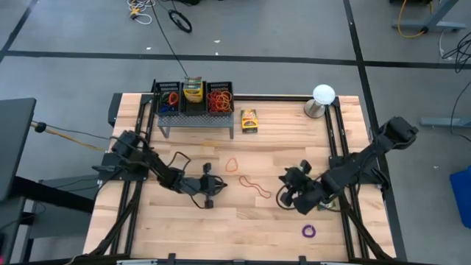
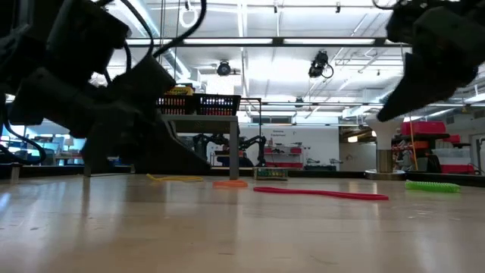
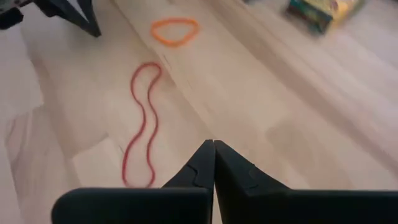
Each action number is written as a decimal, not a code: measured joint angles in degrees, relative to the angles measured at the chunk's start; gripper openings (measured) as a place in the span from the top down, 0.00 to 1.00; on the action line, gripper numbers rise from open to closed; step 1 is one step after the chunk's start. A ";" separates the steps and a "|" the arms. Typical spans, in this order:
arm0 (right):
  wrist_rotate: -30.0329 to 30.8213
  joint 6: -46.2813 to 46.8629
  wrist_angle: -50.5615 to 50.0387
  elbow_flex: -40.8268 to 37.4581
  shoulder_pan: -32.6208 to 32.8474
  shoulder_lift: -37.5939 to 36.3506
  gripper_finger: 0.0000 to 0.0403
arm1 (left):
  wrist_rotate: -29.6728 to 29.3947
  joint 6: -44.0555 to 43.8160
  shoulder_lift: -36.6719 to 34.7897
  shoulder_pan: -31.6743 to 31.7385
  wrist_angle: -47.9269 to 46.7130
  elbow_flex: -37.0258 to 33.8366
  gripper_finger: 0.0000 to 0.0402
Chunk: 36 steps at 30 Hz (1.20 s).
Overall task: Pick & Place Office Desk Supplies
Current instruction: Put the green spiral keychain into the left black bin
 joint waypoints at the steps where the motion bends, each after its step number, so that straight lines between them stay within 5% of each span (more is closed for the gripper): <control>1: -0.52 2.84 -1.42 0.00 0.72 0.00 0.97 | -0.04 0.16 0.84 0.00 -0.03 0.64 0.97; 11: -8.55 25.87 -20.06 0.02 2.59 0.00 0.86 | 0.10 1.74 4.37 0.00 0.22 3.85 0.97; 23: -13.30 19.29 -10.65 -10.25 -5.78 0.28 0.66 | 0.13 1.42 4.37 0.00 0.51 3.83 0.97; 31: -15.91 11.95 -4.49 -12.54 -8.82 0.28 0.66 | 0.14 0.75 4.35 0.00 0.53 3.83 0.97; 36: -15.99 10.35 -2.64 -13.03 -9.09 0.26 0.75 | 0.14 0.02 4.35 0.00 0.55 3.82 0.97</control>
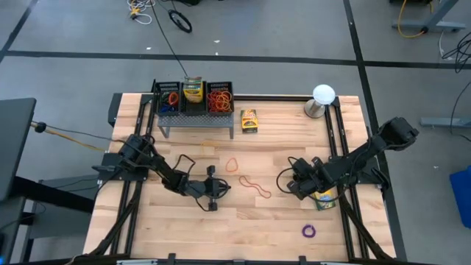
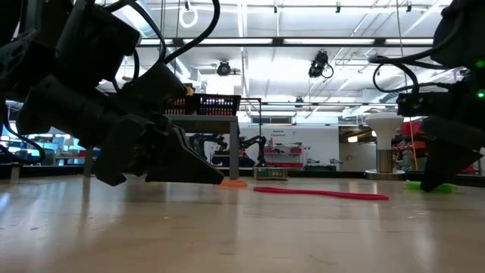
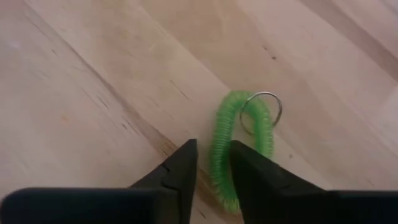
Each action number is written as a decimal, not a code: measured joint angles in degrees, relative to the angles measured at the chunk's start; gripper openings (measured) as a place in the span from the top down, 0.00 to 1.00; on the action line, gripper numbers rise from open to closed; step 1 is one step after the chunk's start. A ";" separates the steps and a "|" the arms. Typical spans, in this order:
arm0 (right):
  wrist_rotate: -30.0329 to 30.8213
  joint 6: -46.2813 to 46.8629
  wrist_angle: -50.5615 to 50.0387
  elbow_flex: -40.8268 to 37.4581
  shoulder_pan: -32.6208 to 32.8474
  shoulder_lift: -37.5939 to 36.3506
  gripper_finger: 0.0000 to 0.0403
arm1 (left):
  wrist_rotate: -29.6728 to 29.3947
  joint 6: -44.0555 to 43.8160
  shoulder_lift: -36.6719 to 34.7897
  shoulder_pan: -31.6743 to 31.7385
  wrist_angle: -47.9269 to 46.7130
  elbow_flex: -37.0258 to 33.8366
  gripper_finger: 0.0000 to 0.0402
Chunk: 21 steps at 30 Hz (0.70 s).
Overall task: Pick & Place Office Desk Supplies
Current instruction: Put the green spiral keychain into the left black bin
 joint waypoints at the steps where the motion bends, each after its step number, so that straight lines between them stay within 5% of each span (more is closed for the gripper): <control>1: 0.00 -0.06 0.12 0.00 0.00 0.00 0.79 | 0.00 0.04 0.00 0.00 0.02 -0.02 0.97; 7: 2.48 -1.69 1.64 1.71 2.41 0.04 0.97 | 2.38 2.10 -0.02 0.00 2.29 -0.04 0.98; 15: 6.37 -15.49 26.62 3.50 6.31 0.00 0.95 | 4.49 11.03 -0.07 -0.32 8.36 1.58 0.84; 21: 2.25 -26.18 39.91 3.50 6.54 0.45 0.95 | 3.79 22.37 -0.07 -1.97 5.58 7.64 0.68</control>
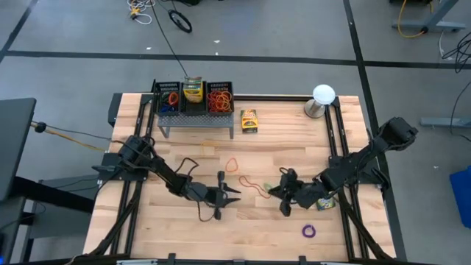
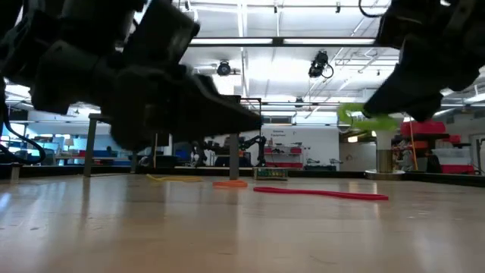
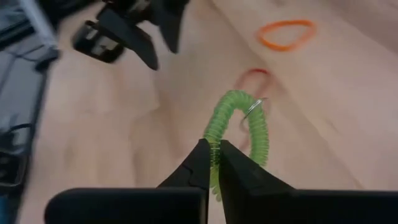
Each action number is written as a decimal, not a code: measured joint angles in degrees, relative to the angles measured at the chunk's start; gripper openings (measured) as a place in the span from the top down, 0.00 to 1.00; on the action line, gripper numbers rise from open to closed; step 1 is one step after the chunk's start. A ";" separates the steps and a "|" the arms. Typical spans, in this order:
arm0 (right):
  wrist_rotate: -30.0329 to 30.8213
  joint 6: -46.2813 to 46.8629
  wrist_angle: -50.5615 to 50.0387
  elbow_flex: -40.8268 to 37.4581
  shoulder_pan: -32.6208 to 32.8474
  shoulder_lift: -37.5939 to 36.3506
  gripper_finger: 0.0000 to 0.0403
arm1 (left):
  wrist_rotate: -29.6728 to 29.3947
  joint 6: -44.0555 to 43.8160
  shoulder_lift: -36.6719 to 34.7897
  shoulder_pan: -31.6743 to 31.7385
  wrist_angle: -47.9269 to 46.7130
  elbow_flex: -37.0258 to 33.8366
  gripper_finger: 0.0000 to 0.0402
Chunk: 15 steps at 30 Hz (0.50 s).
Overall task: Pick & Place Office Desk Supplies
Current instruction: Put the green spiral keychain into the left black bin
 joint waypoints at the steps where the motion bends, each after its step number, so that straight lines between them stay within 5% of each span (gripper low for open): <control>1: -0.92 -1.33 1.51 0.01 -0.04 0.41 0.95 | -0.68 1.97 0.00 -0.28 -0.31 1.11 0.65; 6: -6.49 -7.01 9.92 0.02 0.00 4.39 0.94 | -2.56 7.60 0.00 -0.61 -3.02 5.87 0.53; 15: -11.64 -13.96 22.36 0.09 0.00 9.75 0.94 | 6.26 8.52 -0.02 -0.28 -16.78 13.16 0.43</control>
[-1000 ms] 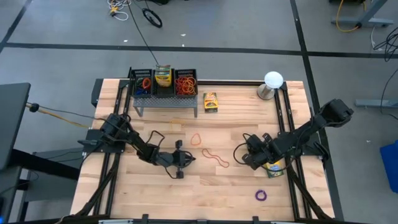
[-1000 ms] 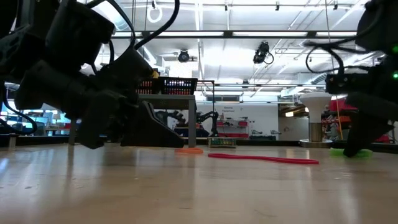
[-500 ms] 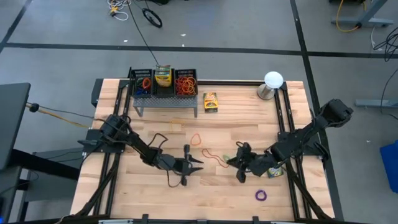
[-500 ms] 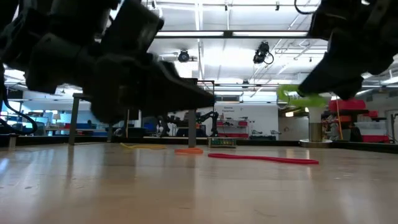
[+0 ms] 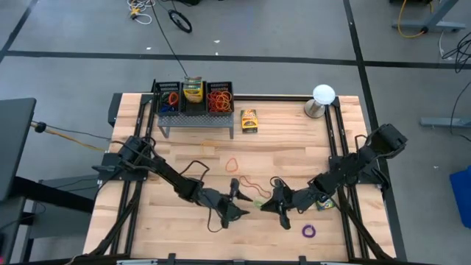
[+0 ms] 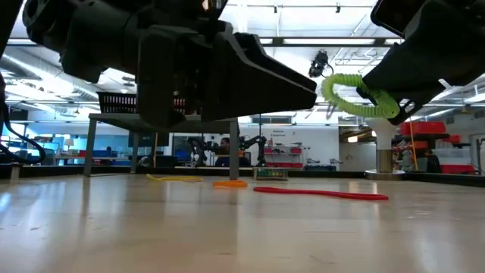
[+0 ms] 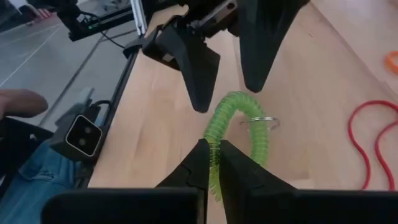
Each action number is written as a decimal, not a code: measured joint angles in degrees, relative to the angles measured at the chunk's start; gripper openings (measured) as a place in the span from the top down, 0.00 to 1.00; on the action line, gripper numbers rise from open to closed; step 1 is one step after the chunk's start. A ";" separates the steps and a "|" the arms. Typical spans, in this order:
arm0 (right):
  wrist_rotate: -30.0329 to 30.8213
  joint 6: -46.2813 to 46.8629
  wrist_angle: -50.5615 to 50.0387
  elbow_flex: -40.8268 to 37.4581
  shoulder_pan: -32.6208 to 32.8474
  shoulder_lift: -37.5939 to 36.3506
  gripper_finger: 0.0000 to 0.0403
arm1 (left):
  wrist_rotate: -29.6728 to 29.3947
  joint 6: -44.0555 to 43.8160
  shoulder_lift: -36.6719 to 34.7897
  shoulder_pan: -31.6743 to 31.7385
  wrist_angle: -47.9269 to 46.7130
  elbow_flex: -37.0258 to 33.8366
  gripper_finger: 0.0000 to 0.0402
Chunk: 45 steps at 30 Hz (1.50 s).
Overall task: Pick & Place Office Desk Supplies
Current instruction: Put the green spiral keychain into the left black bin
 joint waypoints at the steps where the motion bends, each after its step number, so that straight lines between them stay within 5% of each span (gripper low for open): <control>1: -0.26 -0.09 -0.06 0.00 0.00 0.05 0.94 | -0.09 -0.08 0.00 0.00 -0.12 0.29 0.43; 17: -2.79 -3.13 3.44 0.28 -0.09 0.05 0.94 | 9.17 -0.53 0.00 1.25 0.08 2.53 0.60; 27: -4.40 -4.31 6.00 0.28 -0.87 0.05 0.94 | 8.70 -0.55 0.00 1.28 1.41 2.53 0.70; 33: -4.59 -4.85 6.67 0.28 -1.01 0.05 0.94 | 7.20 -0.75 0.00 1.66 1.37 2.53 0.73; 38: -3.89 -5.49 7.53 0.28 -0.95 0.05 0.92 | 2.57 -2.21 -0.37 1.10 0.68 2.53 0.87; 45: 1.66 -9.71 8.52 0.28 1.14 -1.14 0.72 | -4.77 -4.48 -4.00 -0.04 -5.99 1.76 0.94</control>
